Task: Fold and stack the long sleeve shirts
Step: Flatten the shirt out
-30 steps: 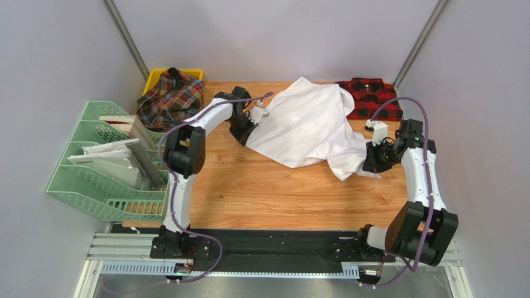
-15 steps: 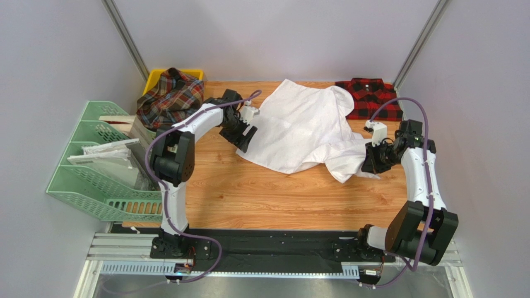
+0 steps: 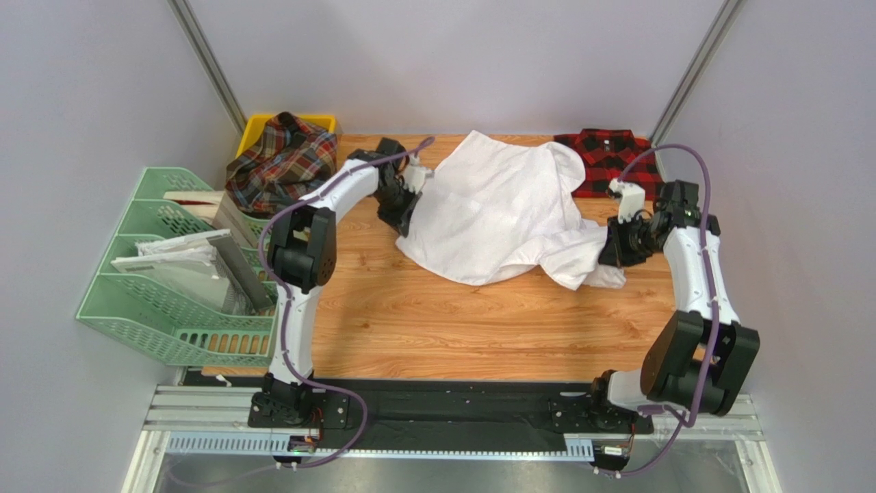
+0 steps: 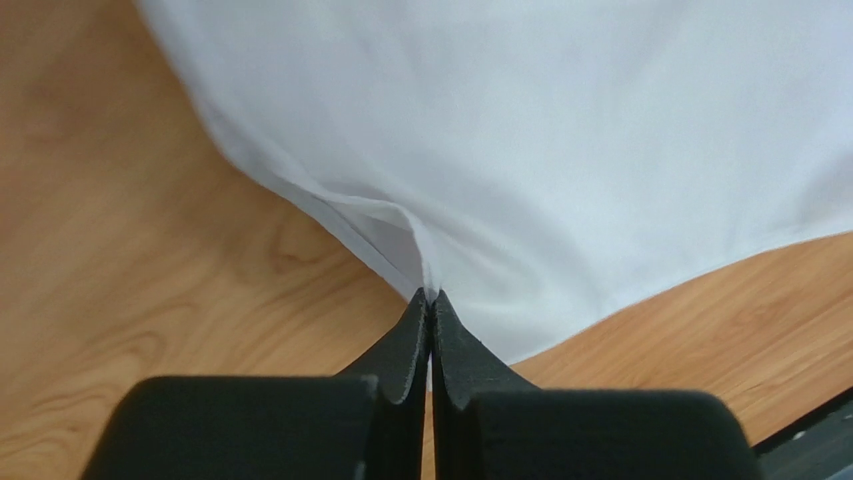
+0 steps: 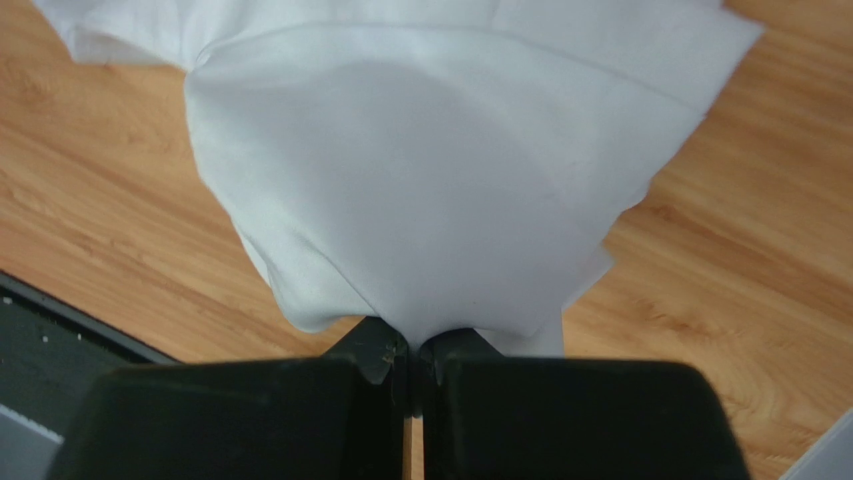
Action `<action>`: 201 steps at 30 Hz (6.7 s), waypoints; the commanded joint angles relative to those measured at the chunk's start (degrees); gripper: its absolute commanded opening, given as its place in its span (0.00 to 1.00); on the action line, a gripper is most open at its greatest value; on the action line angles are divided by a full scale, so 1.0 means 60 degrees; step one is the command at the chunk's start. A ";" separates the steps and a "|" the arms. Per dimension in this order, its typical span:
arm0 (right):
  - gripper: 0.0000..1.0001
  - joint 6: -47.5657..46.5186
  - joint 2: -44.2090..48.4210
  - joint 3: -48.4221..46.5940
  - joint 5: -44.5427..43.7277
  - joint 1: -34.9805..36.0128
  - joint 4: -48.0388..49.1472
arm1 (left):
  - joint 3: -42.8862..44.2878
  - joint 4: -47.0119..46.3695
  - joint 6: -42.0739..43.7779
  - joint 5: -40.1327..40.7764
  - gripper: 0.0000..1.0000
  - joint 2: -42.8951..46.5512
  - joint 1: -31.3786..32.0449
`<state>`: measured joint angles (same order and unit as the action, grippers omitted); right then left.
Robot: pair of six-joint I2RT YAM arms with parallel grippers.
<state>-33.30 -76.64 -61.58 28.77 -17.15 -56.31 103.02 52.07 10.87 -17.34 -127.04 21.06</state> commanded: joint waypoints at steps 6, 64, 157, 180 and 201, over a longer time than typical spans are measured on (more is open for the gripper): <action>0.00 0.4269 -0.3763 -0.8754 -0.0476 0.0267 0.2546 | 0.4837 -0.2110 -0.1399 -0.1766 0.00 0.2047 -0.2395; 0.29 -0.0909 -0.4498 -0.0300 -0.4005 0.2492 0.0349 | -0.5377 0.0256 0.3695 -0.0128 0.34 0.3727 -0.2134; 0.00 0.0003 -0.2364 -0.5785 0.1151 0.2345 0.1040 | -0.1945 0.1529 0.7926 -0.2543 0.00 0.5072 -0.1812; 0.00 -0.4177 0.3590 0.0611 0.0155 0.2330 -0.2816 | -0.6347 -0.1924 0.2790 -0.0524 0.68 0.7846 -0.1445; 0.00 -0.4074 0.4013 0.0639 -0.0621 0.2316 -0.2831 | -0.3342 -0.0213 0.2683 0.3197 0.00 0.3829 -0.1648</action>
<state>-58.28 -54.92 -55.24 26.02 -3.18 -73.87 82.91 45.98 24.32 -1.15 -109.16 15.94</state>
